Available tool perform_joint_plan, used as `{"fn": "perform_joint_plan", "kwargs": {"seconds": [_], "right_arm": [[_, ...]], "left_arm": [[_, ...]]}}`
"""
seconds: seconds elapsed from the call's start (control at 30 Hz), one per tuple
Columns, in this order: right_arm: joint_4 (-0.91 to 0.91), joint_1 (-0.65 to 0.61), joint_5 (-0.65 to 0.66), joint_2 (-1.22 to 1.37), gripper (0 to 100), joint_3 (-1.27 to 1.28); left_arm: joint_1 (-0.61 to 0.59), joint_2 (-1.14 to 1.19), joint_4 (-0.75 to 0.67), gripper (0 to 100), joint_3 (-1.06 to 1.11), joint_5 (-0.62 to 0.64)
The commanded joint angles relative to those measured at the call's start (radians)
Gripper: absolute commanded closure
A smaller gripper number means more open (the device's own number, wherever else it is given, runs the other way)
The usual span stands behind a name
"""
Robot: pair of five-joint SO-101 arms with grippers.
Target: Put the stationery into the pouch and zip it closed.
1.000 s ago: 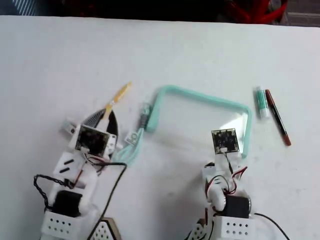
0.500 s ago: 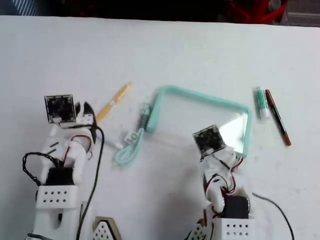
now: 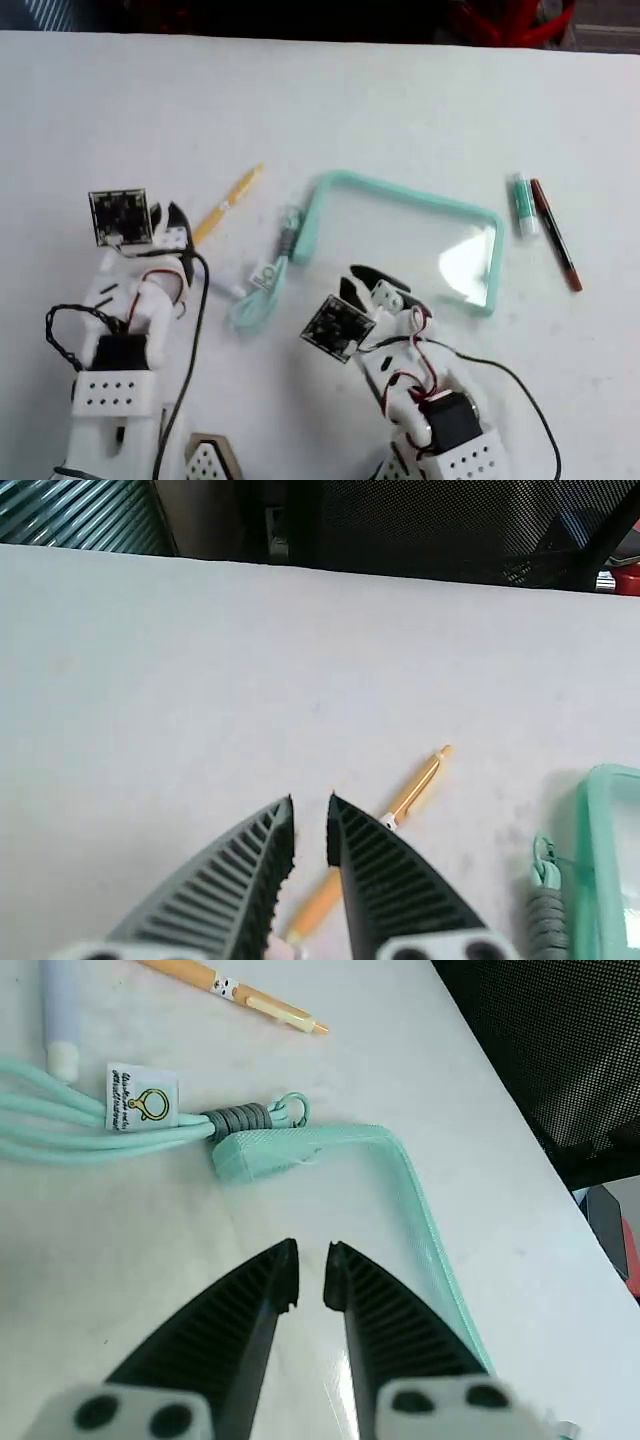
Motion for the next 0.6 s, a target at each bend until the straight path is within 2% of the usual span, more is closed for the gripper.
{"fn": "perform_joint_plan", "kwargs": {"seconds": [0.0, 0.13, 0.23, 0.47, 0.57], "right_arm": [[0.041, -0.010, -0.002, -0.004, 93.3, -0.106], [0.090, -0.010, -0.008, 0.007, 93.3, -0.210], [0.107, -0.010, -0.081, 0.090, 93.3, -0.292], [0.114, -0.016, -0.192, 0.538, 93.3, -0.537], [0.193, -0.064, -0.198, 0.751, 93.3, -0.681]], "left_arm": [[0.025, 0.005, -0.025, 92, -0.034, 0.006], [0.025, 0.005, -0.025, 92, -0.032, 0.006], [0.025, 0.005, -0.025, 92, -0.031, 0.006], [0.025, 0.005, -0.025, 92, -0.029, 0.006], [0.022, 0.005, -0.025, 92, -0.031, 0.006]]}}
